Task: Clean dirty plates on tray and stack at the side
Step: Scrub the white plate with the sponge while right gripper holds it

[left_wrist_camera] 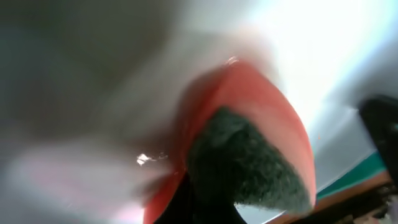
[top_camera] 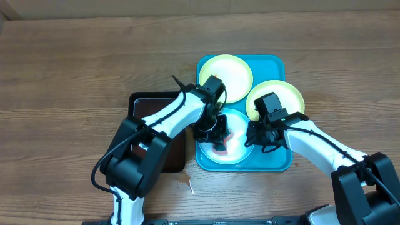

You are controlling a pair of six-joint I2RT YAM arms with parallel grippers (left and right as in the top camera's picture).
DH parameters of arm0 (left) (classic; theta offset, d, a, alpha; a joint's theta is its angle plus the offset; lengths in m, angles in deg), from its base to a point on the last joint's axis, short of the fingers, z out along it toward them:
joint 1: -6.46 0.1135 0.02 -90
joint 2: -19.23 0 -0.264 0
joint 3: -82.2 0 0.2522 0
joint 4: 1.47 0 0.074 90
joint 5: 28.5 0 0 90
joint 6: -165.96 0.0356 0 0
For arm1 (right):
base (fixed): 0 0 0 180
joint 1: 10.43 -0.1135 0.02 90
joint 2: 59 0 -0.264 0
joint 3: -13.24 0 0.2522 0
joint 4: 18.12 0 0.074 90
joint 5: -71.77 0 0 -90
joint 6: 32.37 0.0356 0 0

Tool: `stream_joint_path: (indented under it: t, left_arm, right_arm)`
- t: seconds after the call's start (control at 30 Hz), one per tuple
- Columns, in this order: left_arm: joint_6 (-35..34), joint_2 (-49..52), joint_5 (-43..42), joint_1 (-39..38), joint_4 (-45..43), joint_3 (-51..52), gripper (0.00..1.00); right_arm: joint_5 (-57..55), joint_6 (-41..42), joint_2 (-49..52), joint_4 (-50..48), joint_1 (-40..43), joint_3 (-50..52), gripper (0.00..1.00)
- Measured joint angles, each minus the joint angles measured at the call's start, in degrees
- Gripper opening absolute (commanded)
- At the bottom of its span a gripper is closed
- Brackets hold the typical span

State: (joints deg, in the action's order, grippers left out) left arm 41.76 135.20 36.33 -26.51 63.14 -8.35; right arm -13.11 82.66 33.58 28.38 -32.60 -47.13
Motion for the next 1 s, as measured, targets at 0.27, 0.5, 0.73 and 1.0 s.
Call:
stream_joint_path:
  t: [0.27,0.5,0.73,1.0]
  left_arm:
    - [-1.0,0.2,18.3,0.1,10.7,-5.9,0.04]
    - [0.3,0.2,23.3,-0.1,5.1,-6.5,0.04]
    - [3.0,0.8,13.1,-0.2,-2.6,-6.5,0.04]
    - [3.1,6.3,-3.3,-0.7,-4.1,-7.9,0.04]
  right_arm:
    - [0.0,0.0,0.0,0.0,0.0,0.0,0.04]
    - [0.0,0.2,0.0,0.1,0.0,0.0,0.04]
    - [0.0,0.2,0.0,0.2,0.0,-0.1,0.04]
    - [-0.3,0.2,0.0,0.7,0.0,-0.1,0.04]
